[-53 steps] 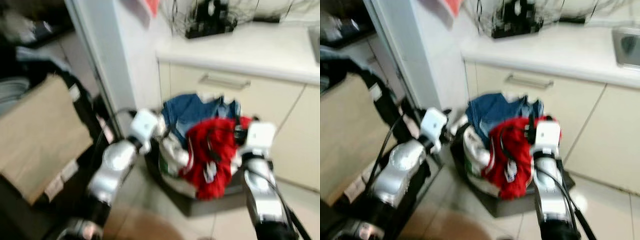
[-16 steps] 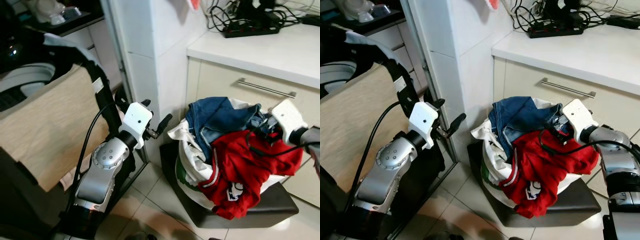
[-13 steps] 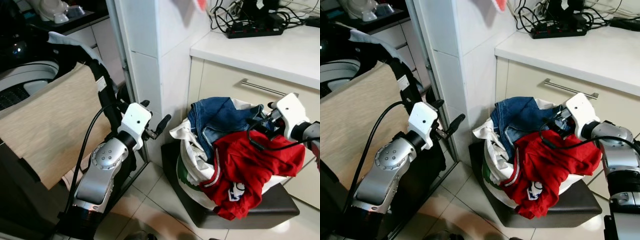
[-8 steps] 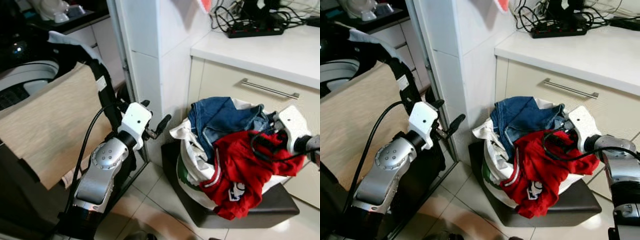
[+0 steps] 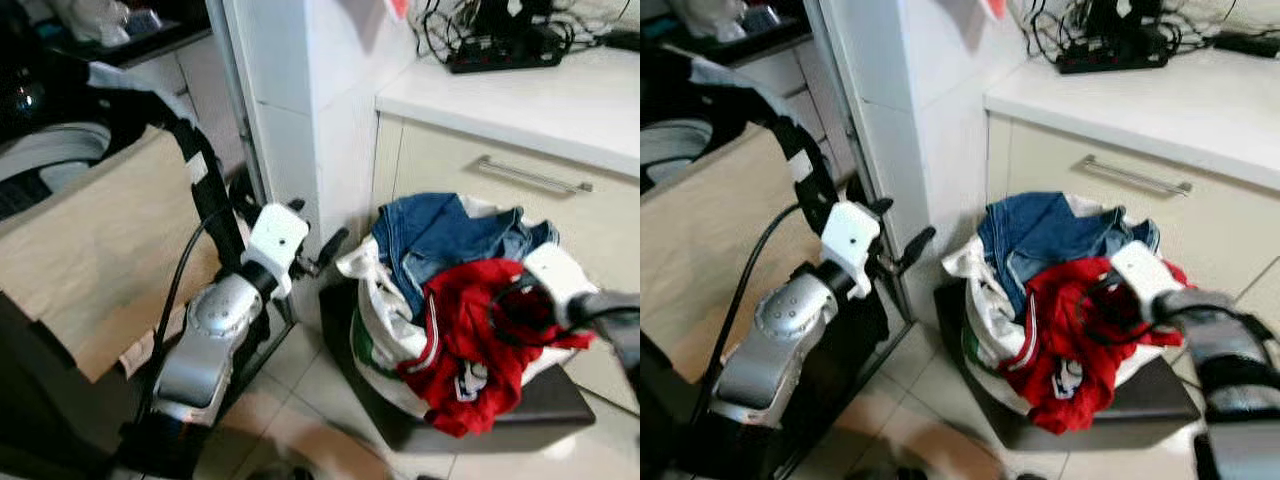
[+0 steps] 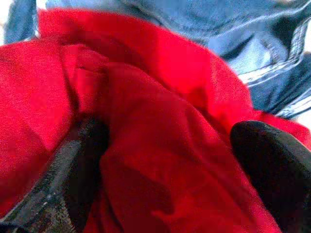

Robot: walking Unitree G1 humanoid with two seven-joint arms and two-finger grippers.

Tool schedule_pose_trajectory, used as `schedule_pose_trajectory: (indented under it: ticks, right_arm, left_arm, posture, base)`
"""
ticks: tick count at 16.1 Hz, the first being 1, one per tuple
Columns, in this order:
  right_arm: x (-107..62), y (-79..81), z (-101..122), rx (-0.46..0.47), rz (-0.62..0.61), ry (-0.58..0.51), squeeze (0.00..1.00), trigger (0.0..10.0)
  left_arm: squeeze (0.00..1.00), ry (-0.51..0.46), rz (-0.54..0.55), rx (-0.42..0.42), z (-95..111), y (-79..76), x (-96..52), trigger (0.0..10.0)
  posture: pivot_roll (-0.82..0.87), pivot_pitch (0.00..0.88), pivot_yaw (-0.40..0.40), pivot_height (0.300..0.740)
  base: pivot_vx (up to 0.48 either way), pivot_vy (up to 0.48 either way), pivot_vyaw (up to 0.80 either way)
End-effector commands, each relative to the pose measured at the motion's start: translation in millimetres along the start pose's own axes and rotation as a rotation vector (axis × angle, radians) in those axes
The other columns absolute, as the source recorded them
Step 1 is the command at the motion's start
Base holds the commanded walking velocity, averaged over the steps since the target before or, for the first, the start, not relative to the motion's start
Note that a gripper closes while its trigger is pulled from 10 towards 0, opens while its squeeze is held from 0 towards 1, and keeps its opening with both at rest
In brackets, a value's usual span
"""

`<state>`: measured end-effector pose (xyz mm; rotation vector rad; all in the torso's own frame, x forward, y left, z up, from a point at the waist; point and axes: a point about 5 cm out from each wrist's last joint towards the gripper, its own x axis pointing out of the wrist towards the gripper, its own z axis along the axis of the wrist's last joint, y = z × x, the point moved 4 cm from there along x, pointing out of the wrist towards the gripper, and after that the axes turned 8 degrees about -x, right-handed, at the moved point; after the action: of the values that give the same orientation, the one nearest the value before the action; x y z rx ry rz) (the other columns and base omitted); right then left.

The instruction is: Clothes washing

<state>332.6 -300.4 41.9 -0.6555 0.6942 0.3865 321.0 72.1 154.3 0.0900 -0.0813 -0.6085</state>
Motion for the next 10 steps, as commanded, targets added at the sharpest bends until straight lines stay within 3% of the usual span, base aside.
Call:
schedule_pose_trajectory:
  ticks: [1,3,4,5,8,9,10]
  right_arm:
    - [9.2,8.3,-2.8,-0.008,-0.028,0.047,0.0,10.0]
    - [14.3,9.5,-0.3,-0.045,-0.082,0.06,0.0,10.0]
    - [18.5,8.6,8.6,-0.048,-0.13,0.041,0.0,6.3]
    - [20.2,4.8,16.6,-0.024,-0.181,0.019,0.0,0.0]
    - [23.2,0.1,37.9,0.111,-0.24,-0.077,0.0,0.0]
    - [23.1,-3.9,50.7,0.246,-0.263,-0.154,0.0,0.0]
    - [25.6,0.4,57.8,0.318,-0.255,-0.197,0.0,0.0]
  left_arm:
    - [0.0,-0.019,-0.001,0.014,7.8,-0.2,3.5,10.0]
    - [0.0,-0.025,0.003,0.013,9.4,0.3,4.8,10.0]
    - [0.0,-0.029,0.011,0.015,10.4,2.0,5.5,10.0]
    - [0.0,-0.03,0.017,0.016,10.7,2.9,5.8,10.0]
    - [0.0,-0.033,0.025,0.016,10.9,3.1,6.1,10.0]
    - [0.0,-0.034,0.033,0.019,10.5,4.1,6.8,10.0]
    - [0.0,-0.031,0.042,0.022,8.8,4.6,9.0,10.0]
  posture:
    - [-0.12,0.0,0.081,0.74]
    - [-0.12,0.0,0.076,0.74]
    - [-0.11,0.0,0.068,0.74]
    - [-0.1,0.0,0.067,0.74]
    - [-0.1,0.0,0.057,0.74]
    - [-0.11,0.0,0.053,0.74]
    - [-0.13,0.0,0.047,0.74]
  base:
    - [0.0,0.0,0.0]
    - [0.0,0.0,0.0]
    - [0.0,0.0,0.0]
    - [0.0,0.0,0.0]
    - [0.0,0.0,0.0]
    - [0.0,0.0,0.0]
    - [0.0,0.0,0.0]
